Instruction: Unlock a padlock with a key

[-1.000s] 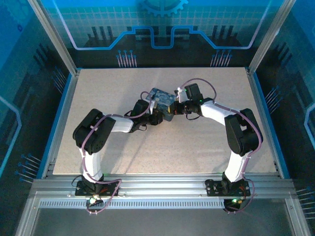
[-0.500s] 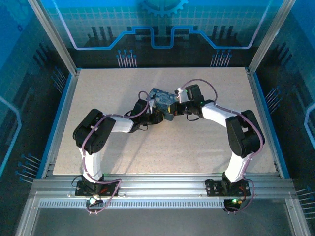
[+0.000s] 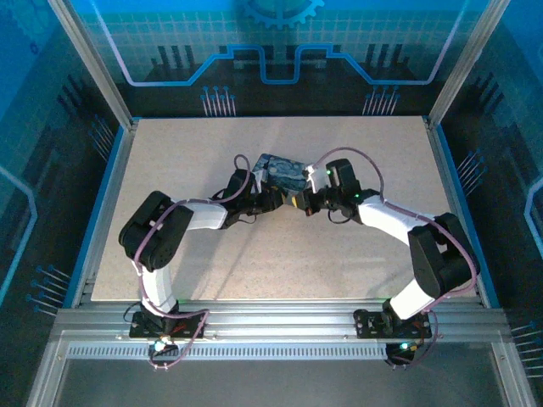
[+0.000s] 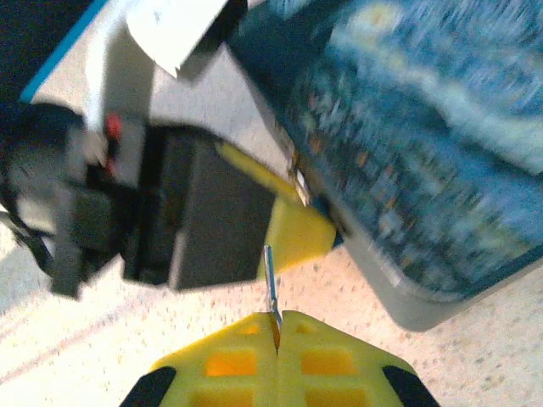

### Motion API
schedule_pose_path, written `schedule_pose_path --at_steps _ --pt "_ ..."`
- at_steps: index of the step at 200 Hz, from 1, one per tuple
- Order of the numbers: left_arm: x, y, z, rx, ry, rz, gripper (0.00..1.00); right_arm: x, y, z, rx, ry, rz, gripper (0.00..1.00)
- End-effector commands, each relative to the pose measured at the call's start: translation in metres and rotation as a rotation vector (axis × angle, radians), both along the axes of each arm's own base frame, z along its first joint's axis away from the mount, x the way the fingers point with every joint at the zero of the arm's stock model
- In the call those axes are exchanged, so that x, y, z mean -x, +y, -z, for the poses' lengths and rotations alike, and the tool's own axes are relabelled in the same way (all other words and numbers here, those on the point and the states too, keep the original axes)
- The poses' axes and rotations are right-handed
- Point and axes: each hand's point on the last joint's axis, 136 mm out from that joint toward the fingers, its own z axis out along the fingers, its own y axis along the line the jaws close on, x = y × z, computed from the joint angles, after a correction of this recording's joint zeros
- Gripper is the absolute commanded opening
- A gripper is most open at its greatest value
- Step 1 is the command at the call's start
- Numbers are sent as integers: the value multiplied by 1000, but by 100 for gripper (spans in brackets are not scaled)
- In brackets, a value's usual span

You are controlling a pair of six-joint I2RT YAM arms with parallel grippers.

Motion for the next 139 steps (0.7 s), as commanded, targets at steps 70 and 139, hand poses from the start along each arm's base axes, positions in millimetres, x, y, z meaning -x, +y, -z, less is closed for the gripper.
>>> schedule_pose_path --at_steps 70,139 --pt "14 -12 -42 103 15 43 17 16 7 33 23 -61 -82 0" --pt "16 -10 -43 105 19 41 16 2 11 36 29 -106 -77 0"
